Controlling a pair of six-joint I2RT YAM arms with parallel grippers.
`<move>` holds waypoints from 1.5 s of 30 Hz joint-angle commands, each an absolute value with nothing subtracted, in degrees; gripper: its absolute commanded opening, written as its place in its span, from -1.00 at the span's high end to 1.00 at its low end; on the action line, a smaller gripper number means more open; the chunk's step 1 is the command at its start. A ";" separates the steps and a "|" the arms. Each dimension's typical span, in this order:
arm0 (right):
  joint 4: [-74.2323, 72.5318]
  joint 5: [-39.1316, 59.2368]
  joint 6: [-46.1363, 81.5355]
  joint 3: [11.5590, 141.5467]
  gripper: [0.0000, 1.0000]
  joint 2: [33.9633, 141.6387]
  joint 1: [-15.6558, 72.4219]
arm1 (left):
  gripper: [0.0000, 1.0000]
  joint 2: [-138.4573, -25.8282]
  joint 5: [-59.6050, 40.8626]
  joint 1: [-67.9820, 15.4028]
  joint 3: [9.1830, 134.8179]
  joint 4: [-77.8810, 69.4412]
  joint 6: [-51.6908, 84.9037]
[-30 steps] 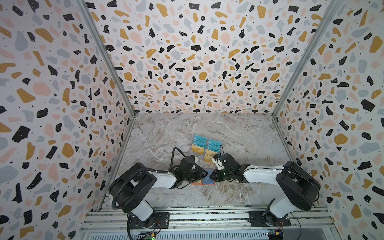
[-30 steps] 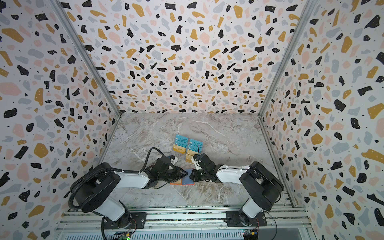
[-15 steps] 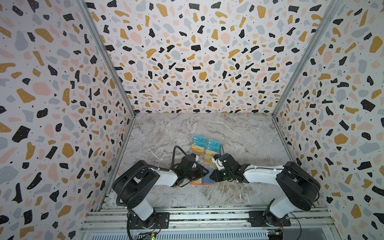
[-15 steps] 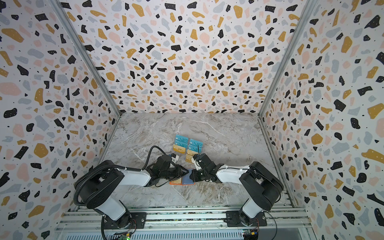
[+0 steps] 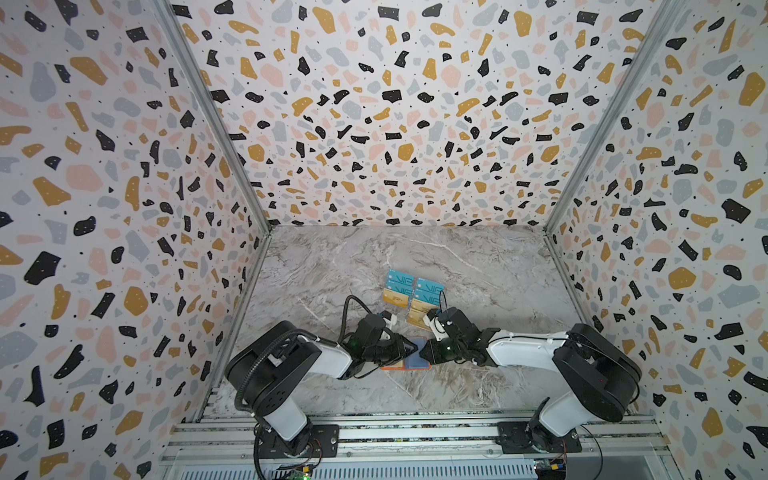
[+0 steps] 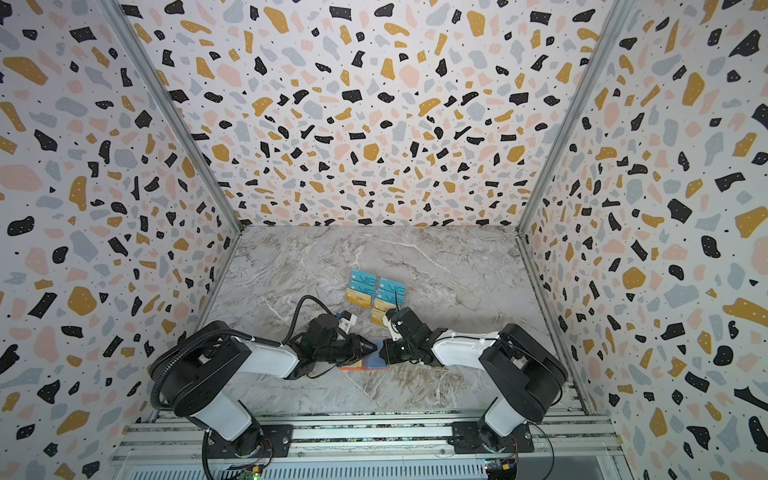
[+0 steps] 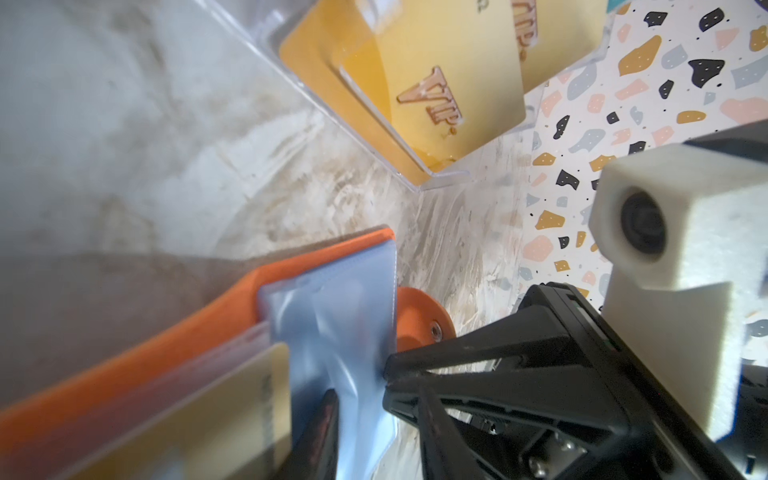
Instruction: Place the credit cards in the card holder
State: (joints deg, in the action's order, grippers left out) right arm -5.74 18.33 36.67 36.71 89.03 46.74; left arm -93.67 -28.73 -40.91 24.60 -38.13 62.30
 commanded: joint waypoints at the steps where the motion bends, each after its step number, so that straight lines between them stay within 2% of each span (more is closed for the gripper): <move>1: -2.37 16.26 37.09 36.82 0.73 86.50 47.11 | 0.31 -94.80 -30.85 -40.84 23.81 -43.58 64.00; 9: -5.77 18.26 38.99 35.51 0.72 84.30 47.11 | 0.42 -97.78 -30.67 -40.79 25.24 -45.94 65.39; 15: -4.90 16.00 39.29 35.16 0.72 80.05 46.81 | 0.47 -98.79 -30.06 -40.87 26.10 -45.58 65.01; 29: -6.14 16.99 40.96 33.40 0.72 80.18 43.85 | 0.95 -95.45 -28.31 -40.78 24.37 -45.12 65.55; 45: -6.40 18.02 41.31 31.38 0.72 82.20 40.78 | 1.00 -94.53 -28.74 -40.79 23.55 -45.45 65.20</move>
State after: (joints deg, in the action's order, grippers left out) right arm -6.57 17.39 41.01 31.77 81.34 41.19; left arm -96.12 -28.84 -40.91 24.45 -43.79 65.65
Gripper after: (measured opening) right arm 0.139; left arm 0.048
